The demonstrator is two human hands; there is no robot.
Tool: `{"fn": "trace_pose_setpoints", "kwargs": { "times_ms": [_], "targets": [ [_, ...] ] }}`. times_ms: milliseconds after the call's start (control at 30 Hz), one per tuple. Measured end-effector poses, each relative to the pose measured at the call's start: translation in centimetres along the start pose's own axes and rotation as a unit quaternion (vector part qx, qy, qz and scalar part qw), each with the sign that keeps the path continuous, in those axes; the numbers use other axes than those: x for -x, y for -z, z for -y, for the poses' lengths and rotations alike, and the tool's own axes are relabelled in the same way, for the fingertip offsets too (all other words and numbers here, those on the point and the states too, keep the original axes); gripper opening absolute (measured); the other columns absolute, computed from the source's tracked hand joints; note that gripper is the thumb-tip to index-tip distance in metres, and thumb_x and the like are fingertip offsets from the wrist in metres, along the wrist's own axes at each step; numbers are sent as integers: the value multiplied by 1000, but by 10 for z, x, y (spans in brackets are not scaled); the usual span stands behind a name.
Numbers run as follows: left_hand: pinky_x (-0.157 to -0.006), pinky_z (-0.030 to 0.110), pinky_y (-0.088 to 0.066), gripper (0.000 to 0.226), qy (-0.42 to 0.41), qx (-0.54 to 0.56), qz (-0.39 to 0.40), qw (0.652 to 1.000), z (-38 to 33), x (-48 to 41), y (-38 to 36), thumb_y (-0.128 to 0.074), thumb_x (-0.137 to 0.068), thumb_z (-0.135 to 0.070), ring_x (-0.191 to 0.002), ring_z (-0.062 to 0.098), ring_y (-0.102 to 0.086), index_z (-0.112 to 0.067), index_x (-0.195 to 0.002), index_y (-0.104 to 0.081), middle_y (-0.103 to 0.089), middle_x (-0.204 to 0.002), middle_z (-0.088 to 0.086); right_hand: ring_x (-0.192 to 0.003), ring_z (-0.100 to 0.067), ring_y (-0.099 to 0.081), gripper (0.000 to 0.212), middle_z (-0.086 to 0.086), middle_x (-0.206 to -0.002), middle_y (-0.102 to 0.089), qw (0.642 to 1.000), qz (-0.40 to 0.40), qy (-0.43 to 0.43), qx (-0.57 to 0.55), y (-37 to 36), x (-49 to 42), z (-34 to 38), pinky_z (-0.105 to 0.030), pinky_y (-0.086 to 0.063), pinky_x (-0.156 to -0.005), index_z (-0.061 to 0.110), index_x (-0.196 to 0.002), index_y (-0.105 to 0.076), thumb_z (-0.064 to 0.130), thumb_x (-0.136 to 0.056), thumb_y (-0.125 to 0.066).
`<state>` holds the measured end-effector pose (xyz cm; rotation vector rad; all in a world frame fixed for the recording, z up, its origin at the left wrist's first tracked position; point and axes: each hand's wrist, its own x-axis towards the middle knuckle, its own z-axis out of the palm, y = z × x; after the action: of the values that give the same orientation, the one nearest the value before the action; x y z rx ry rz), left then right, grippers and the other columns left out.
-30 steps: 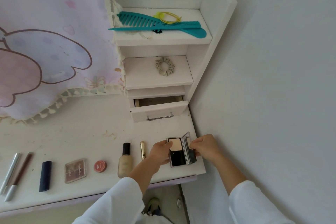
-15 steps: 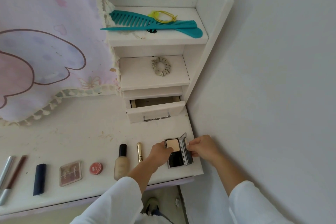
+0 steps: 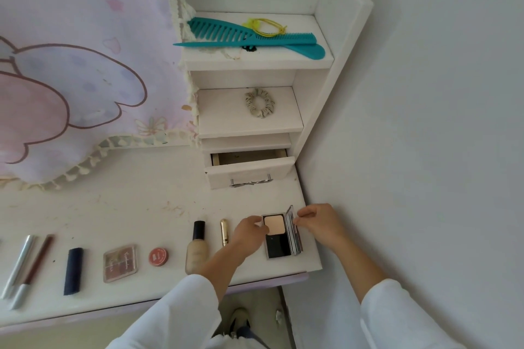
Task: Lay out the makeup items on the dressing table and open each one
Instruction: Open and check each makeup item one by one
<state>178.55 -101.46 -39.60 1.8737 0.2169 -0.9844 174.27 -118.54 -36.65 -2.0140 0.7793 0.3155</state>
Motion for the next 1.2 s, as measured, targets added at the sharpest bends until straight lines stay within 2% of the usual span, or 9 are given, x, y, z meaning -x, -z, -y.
{"fn": "trace_pose_setpoints", "kwargs": {
  "times_ms": [200, 333, 500, 700, 800, 900, 1033, 1133, 1200],
  "targets": [
    [-68, 22, -44, 31, -70, -3, -116, 991, -2, 12, 45, -48, -93, -14, -80, 14, -57, -15, -122, -58, -60, -103, -1, -76, -6, -59, 18, 3, -84, -65, 997, -6, 79, 19, -21, -2, 42, -7, -40, -63, 10, -95, -72, 12, -78, -74],
    [-73, 24, -43, 26, -49, -58, -182, 980, 20, 24, 62, -47, -91, -18, -83, 15, -60, -19, -111, -64, -65, -101, -4, -89, -13, -61, 22, -4, -96, -67, 994, 53, 90, 44, -58, -8, 60, -14, -45, -75, 7, -102, -71, 10, -81, -71],
    [-54, 25, -41, 29, -14, -168, -196, 966, 44, 43, 57, -45, -91, -18, -59, 16, -52, -15, -64, -55, -55, -65, 0, -92, -16, -61, 22, -9, -108, -69, 980, 131, 87, 120, -100, -17, 64, -25, -48, -82, 7, -105, -69, 16, -85, -67],
    [-83, 27, -49, 41, -1, -380, -184, 907, 50, 43, 48, -45, -96, -44, -99, 22, -58, -9, -105, -65, -58, -106, 8, -79, -37, -60, 34, -27, -82, -60, 965, 140, 81, 208, -135, -20, 73, -41, -51, -74, -6, -85, -64, 27, -78, -67],
    [-81, 28, -41, 50, -1, -502, -151, 851, 51, 38, 46, -40, -95, -51, -98, 25, -59, -9, -105, -63, -64, -101, 9, -84, -24, -55, 32, -7, -89, -58, 961, 130, 80, 230, -145, -21, 73, -29, -41, -70, 7, -98, -58, 30, -78, -68],
    [-83, 32, -38, 51, -11, -580, -125, 805, 53, 33, 44, -35, -96, -52, -87, 25, -61, -10, -98, -63, -69, -87, 4, -88, -19, -51, 31, -7, -106, -61, 959, 132, 82, 237, -149, -22, 71, -28, -43, -76, 10, -108, -58, 24, -81, -65],
    [-82, 34, -37, 33, -6, -543, -120, 831, 52, 31, 41, -39, -98, -33, -86, 24, -59, -12, -94, -65, -69, -87, 3, -105, -21, -60, 35, -5, -116, -65, 960, 152, 76, 223, -141, -24, 70, -22, -43, -83, 11, -114, -65, 21, -81, -64],
    [-80, 33, -43, 30, -14, -462, -138, 876, 49, 35, 44, -42, -91, -34, -88, 24, -56, -16, -91, -66, -66, -83, 1, -87, -20, -67, 17, -3, -93, -72, 976, 160, 47, 139, -125, -23, 70, -34, -56, -83, 14, -93, -73, 17, -78, -65],
    [-75, 33, -47, 29, -50, -392, -170, 903, 49, 39, 47, -46, -86, -40, -81, 23, -57, -18, -84, -64, -64, -79, 1, -69, -17, -65, 10, -4, -80, -69, 981, 166, 23, 99, -111, -21, 73, -31, -57, -69, 13, -87, -71, 16, -79, -66]
  ]
}}
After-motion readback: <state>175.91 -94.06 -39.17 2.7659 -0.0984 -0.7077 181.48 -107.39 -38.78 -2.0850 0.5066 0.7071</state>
